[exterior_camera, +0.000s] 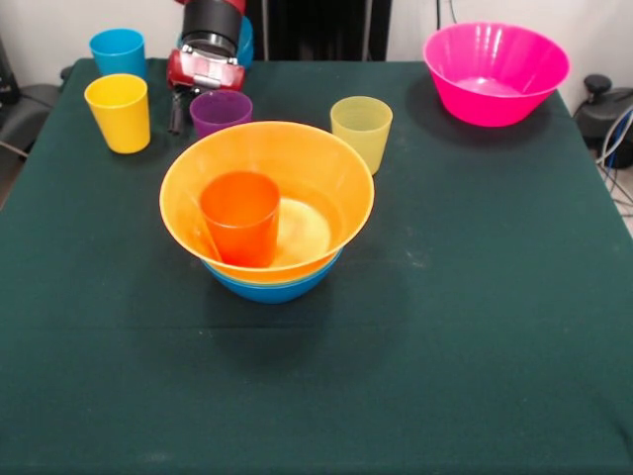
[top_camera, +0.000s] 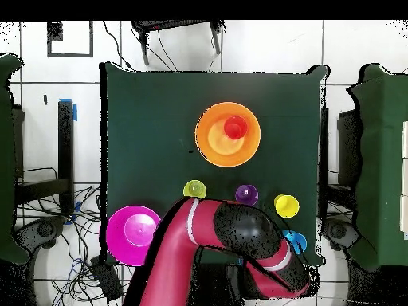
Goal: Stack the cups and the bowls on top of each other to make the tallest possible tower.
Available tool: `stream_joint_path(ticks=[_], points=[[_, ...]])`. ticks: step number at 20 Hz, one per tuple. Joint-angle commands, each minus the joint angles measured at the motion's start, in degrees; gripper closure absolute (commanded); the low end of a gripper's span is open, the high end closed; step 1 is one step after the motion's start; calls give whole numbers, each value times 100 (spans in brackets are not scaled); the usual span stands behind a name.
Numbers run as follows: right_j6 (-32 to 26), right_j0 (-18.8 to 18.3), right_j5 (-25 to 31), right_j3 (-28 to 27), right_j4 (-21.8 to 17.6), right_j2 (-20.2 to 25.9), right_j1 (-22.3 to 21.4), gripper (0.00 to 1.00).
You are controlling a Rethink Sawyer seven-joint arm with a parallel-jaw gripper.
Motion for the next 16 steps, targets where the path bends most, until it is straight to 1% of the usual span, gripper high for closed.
stream_joint_path(ticks=[1,5,8,16], points=[[2717,405,4598,-471,-2734,257,-966,0],[2520,281,4660,-355,-2743,394,-1087,0],[2553,249,4812,-257,-2949,472,-1313,0],[2408,133,4958,-244,-3006,594,-1392,0]])
